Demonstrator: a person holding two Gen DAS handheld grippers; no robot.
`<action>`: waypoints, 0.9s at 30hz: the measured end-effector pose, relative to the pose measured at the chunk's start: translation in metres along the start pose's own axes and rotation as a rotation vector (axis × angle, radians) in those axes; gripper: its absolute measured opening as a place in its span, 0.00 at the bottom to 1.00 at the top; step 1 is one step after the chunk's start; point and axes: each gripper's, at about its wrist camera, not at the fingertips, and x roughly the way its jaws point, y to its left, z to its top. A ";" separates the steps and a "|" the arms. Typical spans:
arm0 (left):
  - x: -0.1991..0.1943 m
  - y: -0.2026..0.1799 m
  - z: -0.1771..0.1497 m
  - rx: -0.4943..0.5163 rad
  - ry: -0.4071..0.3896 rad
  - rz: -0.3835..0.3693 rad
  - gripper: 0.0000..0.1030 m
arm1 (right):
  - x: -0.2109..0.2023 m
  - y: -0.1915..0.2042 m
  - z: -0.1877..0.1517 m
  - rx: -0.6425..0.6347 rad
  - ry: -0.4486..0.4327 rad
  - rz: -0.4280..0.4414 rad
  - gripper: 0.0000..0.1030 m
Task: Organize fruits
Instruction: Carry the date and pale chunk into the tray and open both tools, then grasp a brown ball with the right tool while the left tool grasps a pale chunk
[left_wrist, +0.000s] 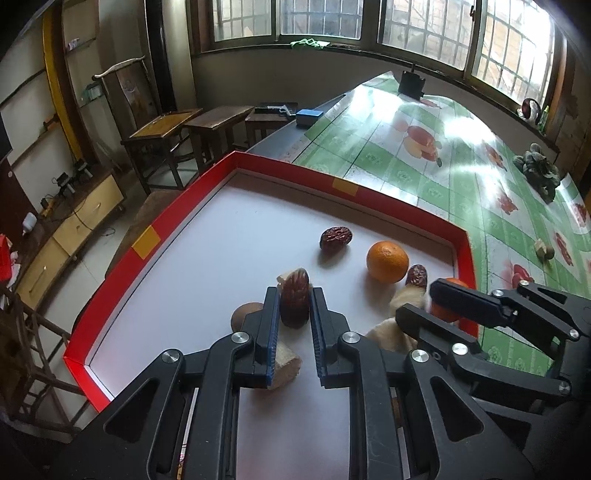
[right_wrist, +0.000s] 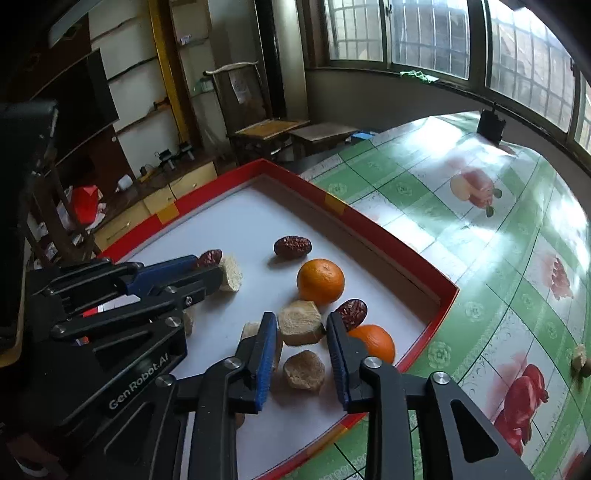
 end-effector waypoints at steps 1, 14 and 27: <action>0.000 0.000 0.001 0.000 0.002 0.000 0.19 | -0.001 -0.002 0.000 0.008 0.001 0.005 0.30; -0.017 -0.021 0.001 0.018 -0.048 -0.020 0.58 | -0.050 -0.015 -0.018 0.074 -0.066 -0.014 0.35; -0.035 -0.083 -0.001 0.110 -0.072 -0.092 0.58 | -0.090 -0.057 -0.052 0.169 -0.084 -0.100 0.38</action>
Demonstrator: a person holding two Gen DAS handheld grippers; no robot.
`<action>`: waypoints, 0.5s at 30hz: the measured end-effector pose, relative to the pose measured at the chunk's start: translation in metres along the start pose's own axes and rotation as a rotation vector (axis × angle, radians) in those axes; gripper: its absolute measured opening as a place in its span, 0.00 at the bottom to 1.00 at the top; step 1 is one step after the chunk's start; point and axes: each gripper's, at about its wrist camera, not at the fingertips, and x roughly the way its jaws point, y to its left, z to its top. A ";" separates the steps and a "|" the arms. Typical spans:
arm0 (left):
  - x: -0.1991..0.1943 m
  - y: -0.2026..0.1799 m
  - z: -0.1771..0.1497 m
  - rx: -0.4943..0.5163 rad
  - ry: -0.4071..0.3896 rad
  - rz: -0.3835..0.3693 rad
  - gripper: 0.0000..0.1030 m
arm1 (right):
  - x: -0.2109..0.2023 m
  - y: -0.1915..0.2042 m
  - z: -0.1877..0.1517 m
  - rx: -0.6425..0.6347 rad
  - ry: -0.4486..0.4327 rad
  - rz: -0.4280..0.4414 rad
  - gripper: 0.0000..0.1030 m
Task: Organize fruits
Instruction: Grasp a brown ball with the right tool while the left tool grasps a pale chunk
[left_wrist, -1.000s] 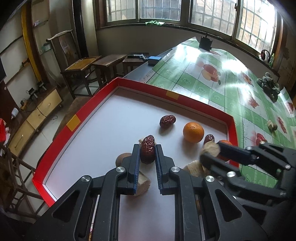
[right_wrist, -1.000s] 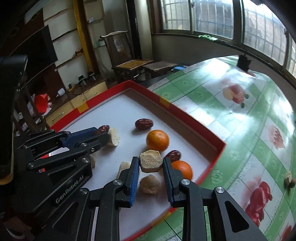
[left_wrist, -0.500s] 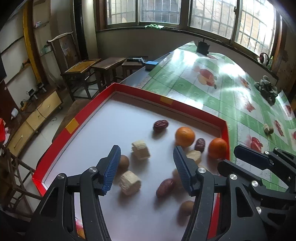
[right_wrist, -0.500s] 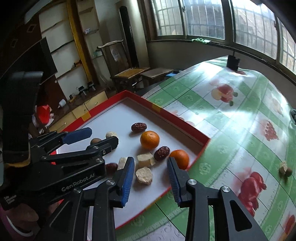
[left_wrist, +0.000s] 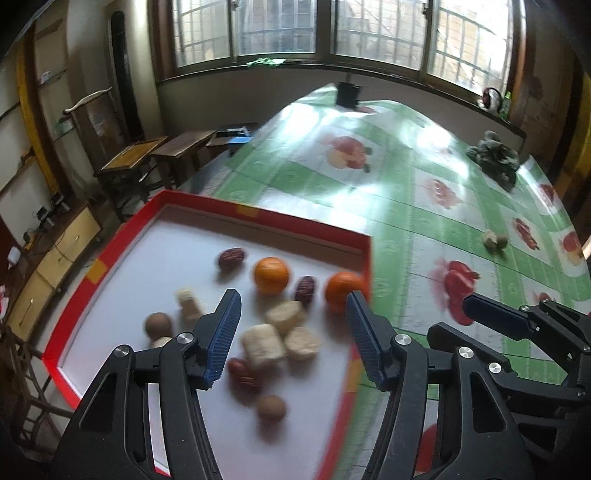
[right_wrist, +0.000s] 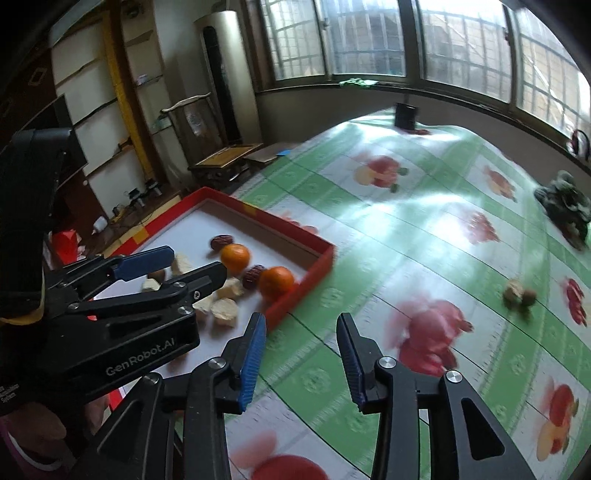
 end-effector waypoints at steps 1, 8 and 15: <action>0.001 -0.005 0.000 0.008 0.002 -0.007 0.58 | -0.001 -0.005 -0.001 0.008 0.001 -0.004 0.38; 0.007 -0.053 0.002 0.081 0.014 -0.050 0.58 | -0.016 -0.046 -0.018 0.076 -0.005 -0.072 0.38; 0.021 -0.101 0.009 0.149 0.035 -0.099 0.58 | -0.030 -0.094 -0.030 0.134 -0.015 -0.134 0.39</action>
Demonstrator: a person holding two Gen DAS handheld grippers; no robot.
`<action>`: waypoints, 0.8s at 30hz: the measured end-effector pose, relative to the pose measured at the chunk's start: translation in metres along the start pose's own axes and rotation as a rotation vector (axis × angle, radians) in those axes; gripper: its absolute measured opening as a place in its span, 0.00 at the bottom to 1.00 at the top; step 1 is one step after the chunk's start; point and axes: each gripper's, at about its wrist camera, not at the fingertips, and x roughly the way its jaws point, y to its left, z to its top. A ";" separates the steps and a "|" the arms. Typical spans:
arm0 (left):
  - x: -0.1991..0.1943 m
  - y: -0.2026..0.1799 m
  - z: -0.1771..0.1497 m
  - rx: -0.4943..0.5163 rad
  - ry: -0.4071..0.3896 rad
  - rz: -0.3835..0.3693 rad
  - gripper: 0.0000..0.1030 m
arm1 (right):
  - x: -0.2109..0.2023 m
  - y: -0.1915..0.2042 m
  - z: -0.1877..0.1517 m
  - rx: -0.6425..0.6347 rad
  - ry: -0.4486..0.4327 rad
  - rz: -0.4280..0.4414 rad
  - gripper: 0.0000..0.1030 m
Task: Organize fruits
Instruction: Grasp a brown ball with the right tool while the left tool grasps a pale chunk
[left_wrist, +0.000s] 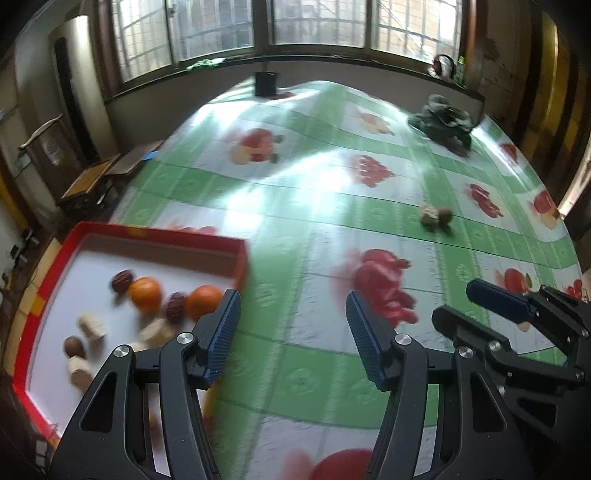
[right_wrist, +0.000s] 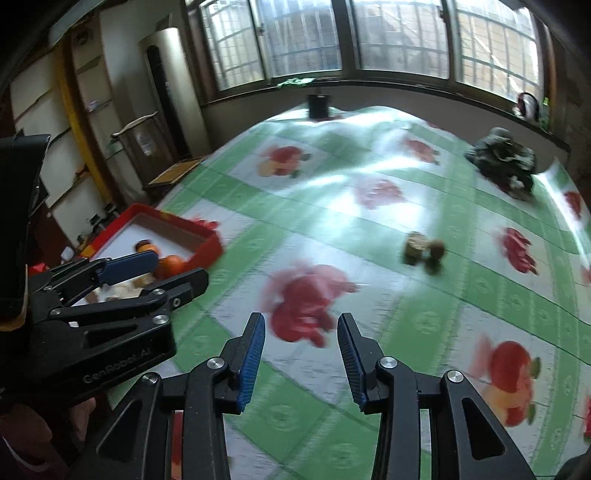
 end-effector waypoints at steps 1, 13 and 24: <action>0.003 -0.004 0.002 0.006 0.004 -0.006 0.58 | 0.001 -0.007 0.000 0.002 0.000 -0.013 0.39; 0.054 -0.049 0.037 0.018 0.111 -0.104 0.58 | 0.043 -0.108 0.018 0.078 0.064 -0.094 0.39; 0.083 -0.067 0.059 0.039 0.141 -0.108 0.58 | 0.089 -0.127 0.057 -0.029 0.084 -0.065 0.21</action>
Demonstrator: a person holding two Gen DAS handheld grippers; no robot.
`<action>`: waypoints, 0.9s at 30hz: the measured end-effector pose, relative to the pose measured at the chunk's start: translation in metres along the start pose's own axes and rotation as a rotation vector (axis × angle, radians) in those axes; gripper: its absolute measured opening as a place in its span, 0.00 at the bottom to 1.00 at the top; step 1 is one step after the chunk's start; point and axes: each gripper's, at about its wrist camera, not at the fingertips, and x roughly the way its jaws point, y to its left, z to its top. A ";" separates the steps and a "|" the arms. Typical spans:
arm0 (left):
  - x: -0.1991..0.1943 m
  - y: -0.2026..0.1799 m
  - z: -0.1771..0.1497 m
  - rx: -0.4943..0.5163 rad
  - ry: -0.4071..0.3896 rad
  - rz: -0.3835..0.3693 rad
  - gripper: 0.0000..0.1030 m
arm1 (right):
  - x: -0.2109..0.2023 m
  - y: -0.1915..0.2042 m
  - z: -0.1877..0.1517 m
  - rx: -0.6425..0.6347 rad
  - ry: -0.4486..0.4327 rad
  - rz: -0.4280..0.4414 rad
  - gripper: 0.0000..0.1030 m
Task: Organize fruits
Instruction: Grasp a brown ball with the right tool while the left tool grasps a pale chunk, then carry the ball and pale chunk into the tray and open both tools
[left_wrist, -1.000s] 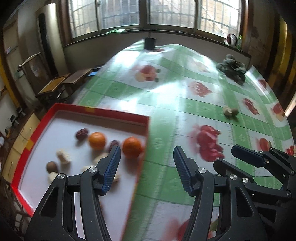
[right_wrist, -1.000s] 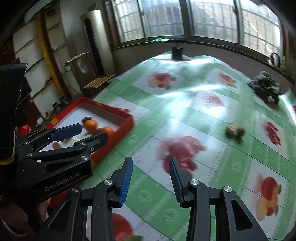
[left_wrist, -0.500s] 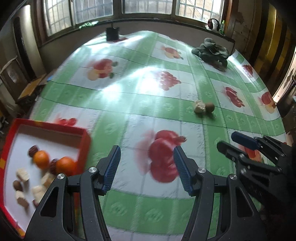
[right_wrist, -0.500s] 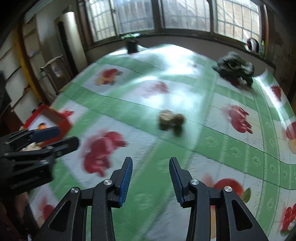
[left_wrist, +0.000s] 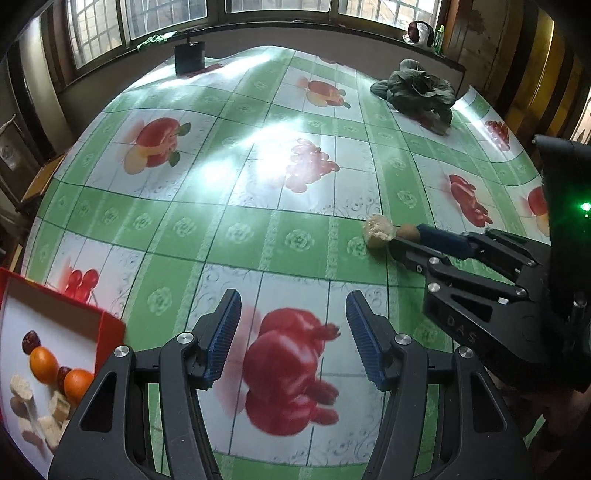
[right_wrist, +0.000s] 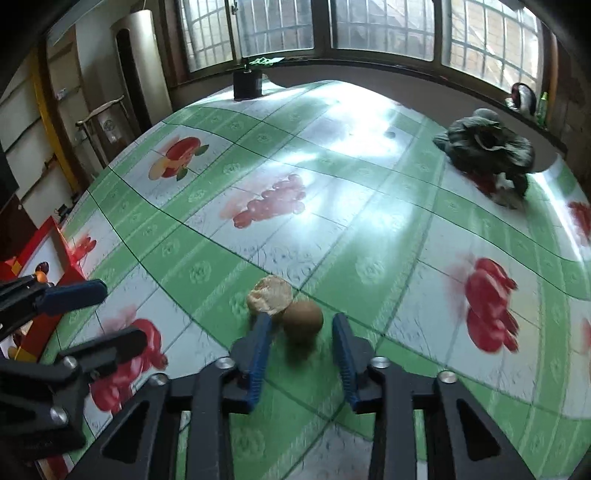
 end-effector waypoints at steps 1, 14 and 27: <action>0.001 -0.001 0.001 0.001 0.002 -0.002 0.58 | 0.002 -0.001 0.001 -0.005 0.008 -0.002 0.21; 0.042 -0.036 0.038 0.024 0.029 -0.075 0.58 | -0.037 -0.025 -0.035 0.076 0.015 -0.082 0.21; 0.051 -0.035 0.037 0.045 -0.001 -0.060 0.25 | -0.043 -0.026 -0.040 0.091 0.003 -0.046 0.21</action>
